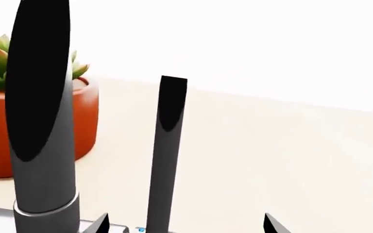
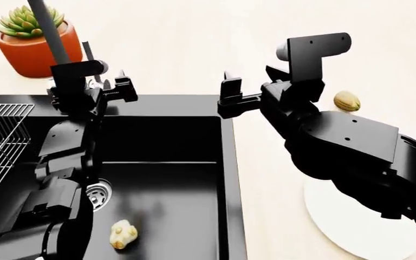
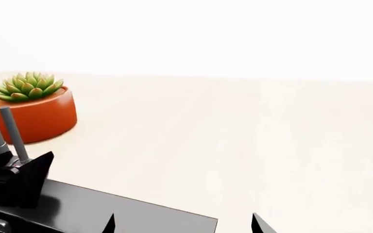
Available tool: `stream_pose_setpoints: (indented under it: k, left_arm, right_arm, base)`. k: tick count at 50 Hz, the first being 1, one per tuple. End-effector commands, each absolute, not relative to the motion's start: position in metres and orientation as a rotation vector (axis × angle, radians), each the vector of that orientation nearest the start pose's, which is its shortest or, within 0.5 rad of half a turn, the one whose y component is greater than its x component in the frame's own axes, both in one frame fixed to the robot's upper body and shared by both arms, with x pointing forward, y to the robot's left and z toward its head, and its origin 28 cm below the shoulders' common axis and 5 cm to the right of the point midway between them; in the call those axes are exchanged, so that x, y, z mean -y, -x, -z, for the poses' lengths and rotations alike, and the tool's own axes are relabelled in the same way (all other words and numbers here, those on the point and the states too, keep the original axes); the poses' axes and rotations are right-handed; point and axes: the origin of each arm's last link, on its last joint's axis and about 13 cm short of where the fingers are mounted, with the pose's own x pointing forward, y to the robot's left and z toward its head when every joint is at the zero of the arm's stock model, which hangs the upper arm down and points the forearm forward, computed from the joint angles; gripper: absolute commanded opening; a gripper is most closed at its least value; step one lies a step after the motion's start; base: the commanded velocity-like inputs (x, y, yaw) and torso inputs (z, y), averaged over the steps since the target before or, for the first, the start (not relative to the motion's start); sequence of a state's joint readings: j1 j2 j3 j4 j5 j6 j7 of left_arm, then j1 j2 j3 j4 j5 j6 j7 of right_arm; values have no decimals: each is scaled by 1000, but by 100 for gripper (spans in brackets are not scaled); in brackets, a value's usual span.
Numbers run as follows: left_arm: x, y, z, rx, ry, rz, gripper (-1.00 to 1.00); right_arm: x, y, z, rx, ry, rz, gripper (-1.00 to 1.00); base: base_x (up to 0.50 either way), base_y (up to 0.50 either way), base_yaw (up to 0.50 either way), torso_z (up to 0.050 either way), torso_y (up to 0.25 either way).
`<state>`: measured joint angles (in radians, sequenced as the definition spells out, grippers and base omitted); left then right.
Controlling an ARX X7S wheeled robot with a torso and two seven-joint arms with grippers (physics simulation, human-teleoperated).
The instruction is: Pick the ginger from the counter and place it in the sink. Then turn on the sink faucet.
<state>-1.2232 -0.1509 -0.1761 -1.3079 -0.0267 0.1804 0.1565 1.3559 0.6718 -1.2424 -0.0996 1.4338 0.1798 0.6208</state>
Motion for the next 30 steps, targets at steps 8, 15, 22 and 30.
stream_pose_setpoints:
  k: [8, 15, 22, 30]
  left_arm:
    - [-270, -422, -158, 129, 111, -3, 100]
    - [-267, -422, -157, 135, 99, 19, 100]
    - [-262, -423, -158, 138, 99, 47, 100]
    - [-262, -423, -158, 139, 103, 54, 100]
  right_arm:
    - [80, -309, -245, 1, -29, -336, 100]
    - [81, -308, -243, -1, -27, -337, 100]
    - [82, -307, -243, -1, -25, -335, 100]
    - [81, -307, -243, -3, -21, -338, 100]
  base:
    - [0, 0, 0, 0, 0]
    - [0, 0, 0, 0, 0]
    - [0, 0, 0, 0, 0]
    - [0, 0, 0, 0, 0]
